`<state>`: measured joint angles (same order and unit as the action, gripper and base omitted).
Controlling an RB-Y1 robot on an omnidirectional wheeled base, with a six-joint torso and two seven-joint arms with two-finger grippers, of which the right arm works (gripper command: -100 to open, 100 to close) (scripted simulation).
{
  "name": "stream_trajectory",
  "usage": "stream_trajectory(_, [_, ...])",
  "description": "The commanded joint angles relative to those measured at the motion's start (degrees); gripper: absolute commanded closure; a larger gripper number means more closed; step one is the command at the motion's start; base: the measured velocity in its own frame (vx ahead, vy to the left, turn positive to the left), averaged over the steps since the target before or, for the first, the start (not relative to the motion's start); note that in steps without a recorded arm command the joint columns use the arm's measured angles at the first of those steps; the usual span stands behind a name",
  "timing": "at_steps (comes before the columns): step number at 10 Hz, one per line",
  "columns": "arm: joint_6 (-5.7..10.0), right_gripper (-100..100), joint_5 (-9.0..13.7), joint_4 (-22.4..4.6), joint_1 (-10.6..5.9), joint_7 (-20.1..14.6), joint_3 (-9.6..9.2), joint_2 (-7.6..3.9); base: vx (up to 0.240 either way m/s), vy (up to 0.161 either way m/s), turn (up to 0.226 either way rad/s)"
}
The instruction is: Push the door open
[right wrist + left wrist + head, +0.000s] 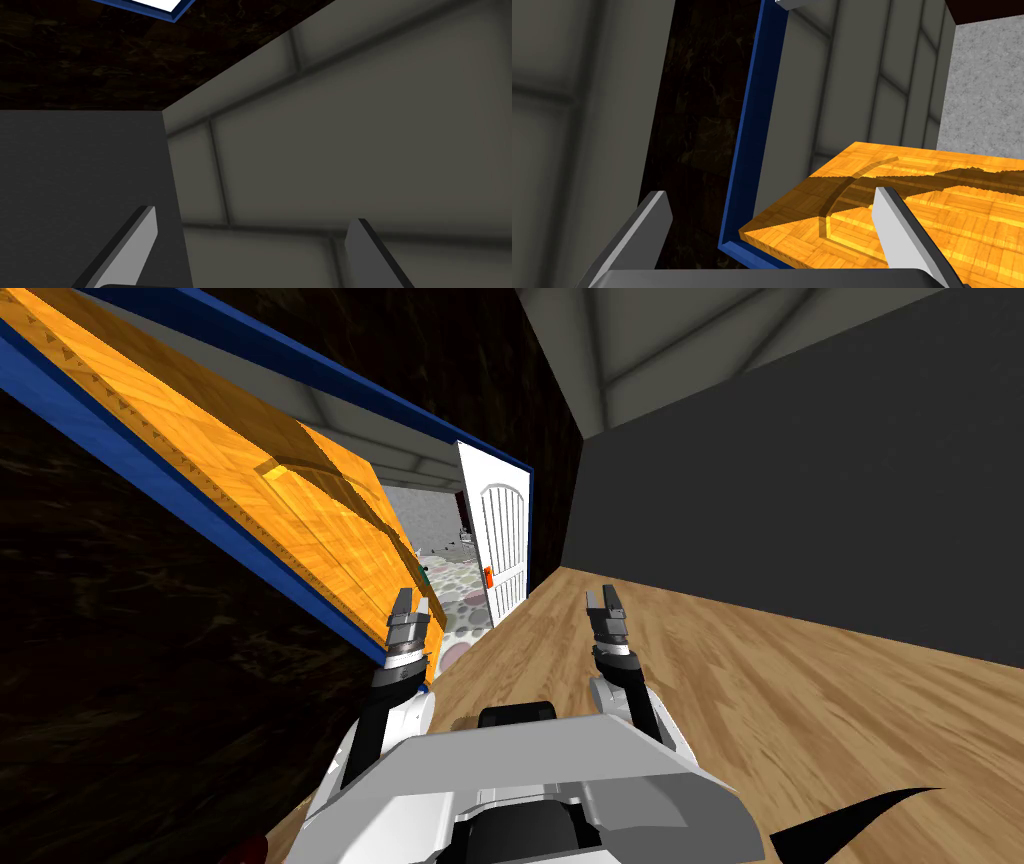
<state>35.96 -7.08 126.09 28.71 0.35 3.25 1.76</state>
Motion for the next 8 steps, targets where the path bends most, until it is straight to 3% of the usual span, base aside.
stream_trajectory(1, [-0.47,-100,0.0,-1.9,-1.20,-0.3,-0.44,-0.63,0.098,-0.007,0.083])
stream_trajectory(8, [-2.36,-100,0.2,-9.6,-6.02,-1.4,-2.22,-2.55,0.129,-0.024,0.082])
